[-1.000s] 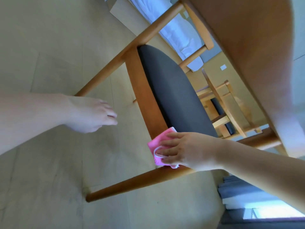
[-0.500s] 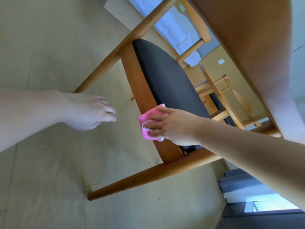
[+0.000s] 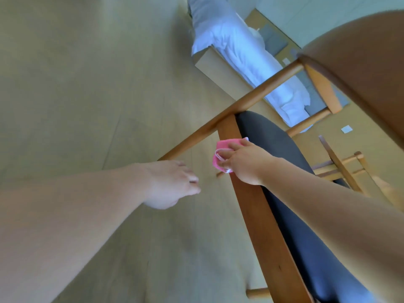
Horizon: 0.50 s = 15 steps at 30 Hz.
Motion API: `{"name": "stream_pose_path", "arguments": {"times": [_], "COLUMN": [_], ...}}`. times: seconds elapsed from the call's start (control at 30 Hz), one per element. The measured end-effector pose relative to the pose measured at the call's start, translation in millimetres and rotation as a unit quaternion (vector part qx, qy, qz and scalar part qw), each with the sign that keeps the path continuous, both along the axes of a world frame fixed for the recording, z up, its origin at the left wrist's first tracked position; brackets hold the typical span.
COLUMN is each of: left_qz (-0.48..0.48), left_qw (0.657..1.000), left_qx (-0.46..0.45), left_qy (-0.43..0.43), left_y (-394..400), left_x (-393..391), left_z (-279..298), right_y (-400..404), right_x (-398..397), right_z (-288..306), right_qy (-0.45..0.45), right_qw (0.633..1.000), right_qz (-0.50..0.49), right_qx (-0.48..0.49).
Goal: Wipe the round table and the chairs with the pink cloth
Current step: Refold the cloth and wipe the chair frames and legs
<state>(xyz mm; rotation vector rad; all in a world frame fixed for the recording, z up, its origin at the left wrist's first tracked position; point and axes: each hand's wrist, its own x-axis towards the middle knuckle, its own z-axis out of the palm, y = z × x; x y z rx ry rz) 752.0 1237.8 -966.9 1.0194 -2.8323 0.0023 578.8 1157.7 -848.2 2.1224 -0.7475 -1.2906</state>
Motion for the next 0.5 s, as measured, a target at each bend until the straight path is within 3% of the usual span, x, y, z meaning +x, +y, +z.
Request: {"name": "stream_pose_path", "arguments": {"times": [0.17,0.5], "left_qz": [0.009,0.019], "left_qw": [0.999,0.998], "left_qx": [-0.03,-0.006], "left_qy": [0.021,0.056], "left_y": [-5.4,-5.2], "left_x": [4.4,6.9], "left_z": [-9.8,-9.0], "right_y": [-41.0,-72.0], "right_x": [28.2,48.3], "right_z": [1.9,10.4], "right_qy": [-0.032,-0.035], "right_qw": [0.998,0.995], "right_qz": [-0.051,-0.084], "right_qx": [-0.025,-0.045]}}
